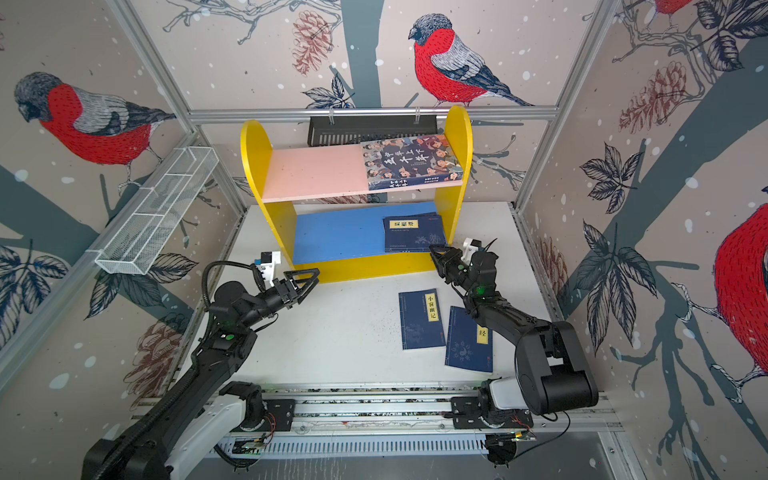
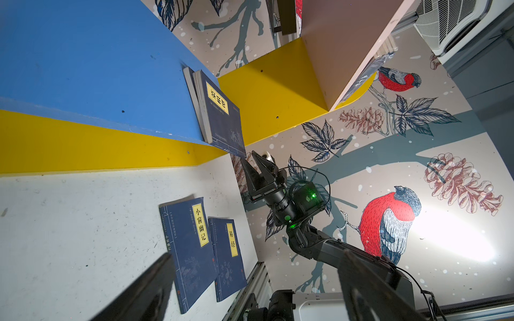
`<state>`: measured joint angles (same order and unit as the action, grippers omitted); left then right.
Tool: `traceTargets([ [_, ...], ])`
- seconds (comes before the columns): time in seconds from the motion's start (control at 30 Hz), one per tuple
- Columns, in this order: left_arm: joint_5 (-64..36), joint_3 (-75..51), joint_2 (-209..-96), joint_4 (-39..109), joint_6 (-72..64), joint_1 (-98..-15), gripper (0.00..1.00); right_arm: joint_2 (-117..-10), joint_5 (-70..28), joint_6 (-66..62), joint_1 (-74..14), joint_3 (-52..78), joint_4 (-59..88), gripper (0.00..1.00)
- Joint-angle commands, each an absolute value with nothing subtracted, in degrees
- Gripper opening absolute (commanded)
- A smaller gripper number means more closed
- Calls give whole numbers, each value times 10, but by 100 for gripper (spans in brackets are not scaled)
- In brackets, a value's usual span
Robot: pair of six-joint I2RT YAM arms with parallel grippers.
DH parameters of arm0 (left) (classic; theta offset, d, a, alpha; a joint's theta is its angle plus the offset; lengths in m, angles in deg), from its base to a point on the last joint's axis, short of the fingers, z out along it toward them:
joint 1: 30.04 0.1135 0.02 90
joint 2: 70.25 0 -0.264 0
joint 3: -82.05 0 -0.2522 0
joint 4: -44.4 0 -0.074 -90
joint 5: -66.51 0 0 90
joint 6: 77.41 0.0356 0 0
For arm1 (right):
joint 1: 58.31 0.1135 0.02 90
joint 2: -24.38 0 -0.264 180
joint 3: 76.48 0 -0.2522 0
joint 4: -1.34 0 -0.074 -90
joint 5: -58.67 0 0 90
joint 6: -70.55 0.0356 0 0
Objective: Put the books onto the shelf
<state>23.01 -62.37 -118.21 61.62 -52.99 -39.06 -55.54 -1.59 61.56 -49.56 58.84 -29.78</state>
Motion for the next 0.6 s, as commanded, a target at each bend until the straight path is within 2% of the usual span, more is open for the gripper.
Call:
traceTargets([
  [0.0,230,-625,-1181,634,-528,-389,92,-556,-20,605,-500,588,-291,29],
  [0.57,231,-625,-1181,636,-524,-389,93,-560,-5,583,-519,566,-255,26],
])
